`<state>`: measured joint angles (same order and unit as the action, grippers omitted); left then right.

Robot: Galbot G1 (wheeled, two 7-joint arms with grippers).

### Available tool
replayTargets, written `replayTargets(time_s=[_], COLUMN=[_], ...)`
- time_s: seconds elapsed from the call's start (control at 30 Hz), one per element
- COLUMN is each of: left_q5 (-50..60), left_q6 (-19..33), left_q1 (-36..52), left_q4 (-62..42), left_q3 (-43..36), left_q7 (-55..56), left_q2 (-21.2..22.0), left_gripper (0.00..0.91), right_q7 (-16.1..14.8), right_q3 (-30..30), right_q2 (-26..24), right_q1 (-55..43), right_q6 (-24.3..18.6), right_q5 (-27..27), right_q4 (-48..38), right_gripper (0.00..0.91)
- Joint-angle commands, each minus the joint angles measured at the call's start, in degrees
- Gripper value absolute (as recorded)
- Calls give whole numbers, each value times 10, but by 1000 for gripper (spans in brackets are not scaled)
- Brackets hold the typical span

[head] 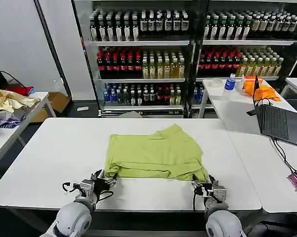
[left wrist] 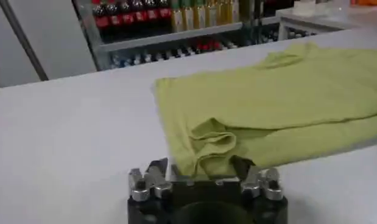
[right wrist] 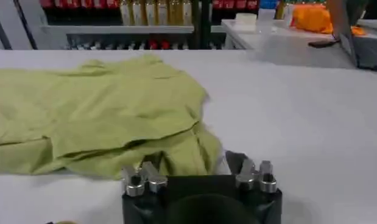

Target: Fold and organize the clothes.

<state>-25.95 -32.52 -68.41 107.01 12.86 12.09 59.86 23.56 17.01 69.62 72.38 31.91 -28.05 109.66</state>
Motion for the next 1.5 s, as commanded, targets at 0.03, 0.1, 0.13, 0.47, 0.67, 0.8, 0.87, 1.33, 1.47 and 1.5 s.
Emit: replayTargets(time_s=[0.03, 0.1, 0.13, 0.47, 0.67, 0.8, 0.87, 1.33, 1.47, 1.5], left_q5=[-4, -8, -9, -27, -28, -13, -8, 22, 19, 17], left_q6=[-5, -5, -5, -4, -5, -4, -4, -4, -5, -5], left_q1=[-3, -3, -3, -28, -93, -159, -195, -255, -242, -239], left_q4=[-8, -6, -6, 29, 89, 147, 168, 232, 235, 235], left_q3=[-5, -4, -4, 8, 29, 49, 59, 102, 114, 119], left_q7=[-10, -16, -16, -19, -13, -12, -12, -12, -13, -13], left_q2=[2, 2, 3, -2, -10, -15, -16, -20, -29, -31], left_gripper=[20, 20, 20, 20, 20, 20, 20, 907, 907, 907], right_q7=[-1, -3, -3, -9, -8, -8, -11, -36, -34, -34], right_q3=[-3, -3, -3, 9, 15, 24, 26, 43, 69, 76], right_q2=[-1, -2, -2, -11, -25, -36, -41, -40, -45, -48], right_q1=[-9, -7, -6, 27, 68, 121, 152, 222, 219, 216], right_q6=[5, 5, 5, 4, 7, 12, 12, 12, 12, 12], right_q5=[-23, -22, -22, -7, 8, 22, 45, 107, 105, 105], right_q4=[-10, -10, -10, 31, 79, 127, 152, 214, 225, 227], right_gripper=[0, 0, 0, 0, 0, 0, 0, 907, 907, 907])
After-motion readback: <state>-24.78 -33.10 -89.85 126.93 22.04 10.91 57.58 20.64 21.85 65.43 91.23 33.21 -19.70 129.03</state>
